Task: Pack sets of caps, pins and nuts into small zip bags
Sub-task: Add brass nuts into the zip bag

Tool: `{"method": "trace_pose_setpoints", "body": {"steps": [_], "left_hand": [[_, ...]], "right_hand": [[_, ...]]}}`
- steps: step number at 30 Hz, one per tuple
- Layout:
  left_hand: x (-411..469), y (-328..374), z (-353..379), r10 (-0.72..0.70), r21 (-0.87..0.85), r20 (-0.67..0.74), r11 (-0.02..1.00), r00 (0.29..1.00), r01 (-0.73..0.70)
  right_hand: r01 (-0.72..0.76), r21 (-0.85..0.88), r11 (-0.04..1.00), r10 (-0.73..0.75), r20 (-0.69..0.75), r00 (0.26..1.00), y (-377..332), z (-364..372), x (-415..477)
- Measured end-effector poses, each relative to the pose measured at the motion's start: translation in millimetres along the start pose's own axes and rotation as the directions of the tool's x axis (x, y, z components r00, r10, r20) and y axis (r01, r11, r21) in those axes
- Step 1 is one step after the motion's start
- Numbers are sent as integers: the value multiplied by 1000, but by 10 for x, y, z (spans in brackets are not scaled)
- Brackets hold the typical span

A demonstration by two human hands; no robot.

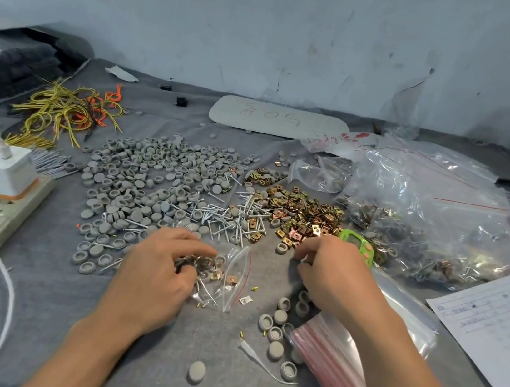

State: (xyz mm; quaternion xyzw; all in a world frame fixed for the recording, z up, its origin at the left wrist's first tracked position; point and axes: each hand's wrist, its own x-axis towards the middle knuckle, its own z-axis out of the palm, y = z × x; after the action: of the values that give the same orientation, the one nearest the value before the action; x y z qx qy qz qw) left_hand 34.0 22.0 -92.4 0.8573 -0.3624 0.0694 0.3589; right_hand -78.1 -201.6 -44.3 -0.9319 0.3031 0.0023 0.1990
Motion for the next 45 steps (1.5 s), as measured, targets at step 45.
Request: {"method": "trace_pose_setpoints", "body": {"steps": [45], "left_hand": [[33, 30, 11, -39, 27, 77, 999, 996, 37]], "right_hand": [[-310, 937, -159, -256, 264, 930, -238, 123, -120]]}}
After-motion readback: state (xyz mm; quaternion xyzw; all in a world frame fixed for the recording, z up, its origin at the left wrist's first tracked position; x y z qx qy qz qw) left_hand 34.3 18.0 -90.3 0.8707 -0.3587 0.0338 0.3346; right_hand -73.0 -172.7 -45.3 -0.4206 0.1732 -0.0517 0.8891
